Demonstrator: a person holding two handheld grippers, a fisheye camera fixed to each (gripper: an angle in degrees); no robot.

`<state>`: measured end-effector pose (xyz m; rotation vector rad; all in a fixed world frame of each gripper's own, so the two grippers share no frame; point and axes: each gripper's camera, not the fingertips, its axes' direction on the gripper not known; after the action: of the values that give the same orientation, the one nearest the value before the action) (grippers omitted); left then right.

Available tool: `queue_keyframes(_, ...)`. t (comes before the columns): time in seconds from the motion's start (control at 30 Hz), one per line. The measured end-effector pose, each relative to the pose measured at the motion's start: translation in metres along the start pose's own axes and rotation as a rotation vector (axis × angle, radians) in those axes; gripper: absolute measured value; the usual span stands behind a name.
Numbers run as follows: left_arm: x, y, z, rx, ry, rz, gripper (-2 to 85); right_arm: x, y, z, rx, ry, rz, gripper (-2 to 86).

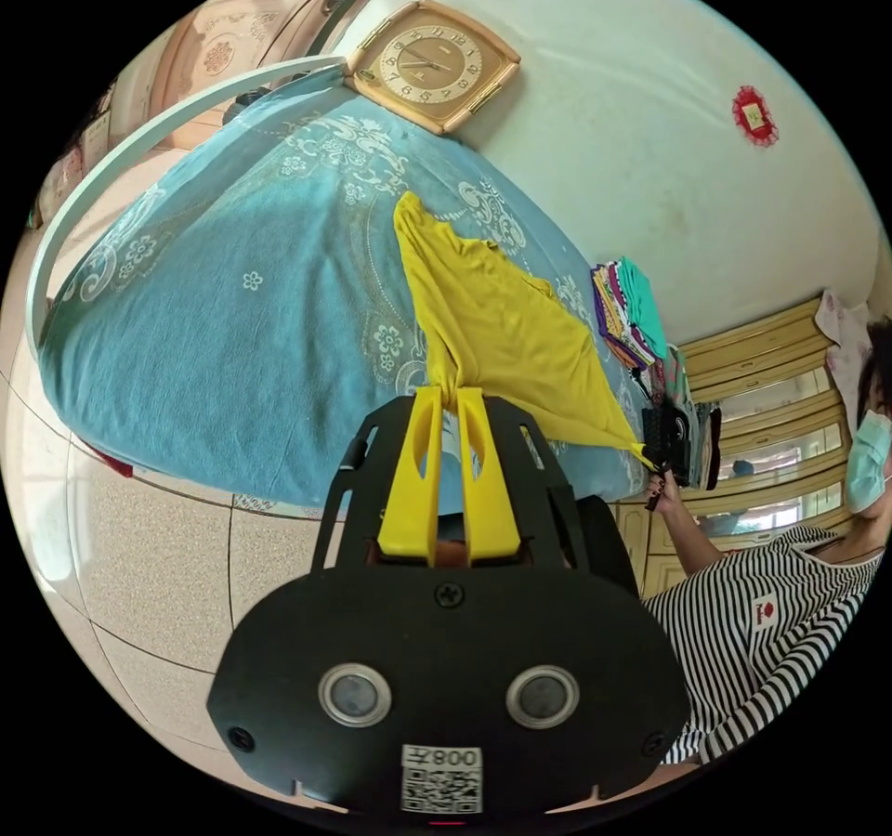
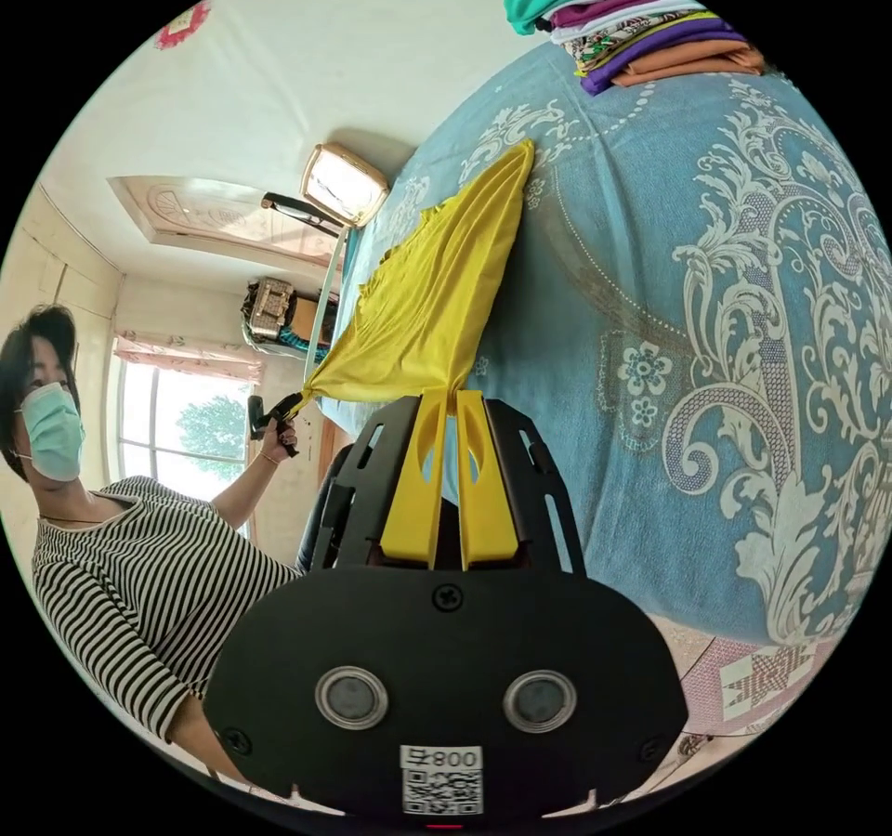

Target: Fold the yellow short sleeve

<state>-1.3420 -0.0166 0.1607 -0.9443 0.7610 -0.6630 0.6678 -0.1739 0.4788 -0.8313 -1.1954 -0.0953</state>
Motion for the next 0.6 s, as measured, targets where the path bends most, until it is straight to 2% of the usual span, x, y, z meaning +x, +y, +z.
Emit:
queue_keyframes(0.2, -0.023, 0.020, -0.019, -0.002, 0.024, -0.040, 2.3, -0.021, 0.035, -0.004, -0.075, -0.029, -0.044, 1.3)
queue_keyframes(0.3, -0.042, 0.035, -0.006, -0.079, -0.027, -0.105, 1.6, -0.015, 0.057, 0.010, -0.113, -0.043, -0.008, 1.2)
queue_keyframes(0.47, -0.074, 0.062, 0.000, -0.022, -0.025, -0.289, 0.9, 0.013, 0.080, 0.028, -0.099, -0.103, 0.105, 1.2)
queue_keyframes(0.6, -0.066, 0.068, 0.002, 0.008, -0.036, -0.257, 2.0, 0.015, 0.079, 0.031, -0.107, -0.085, 0.120, 1.3)
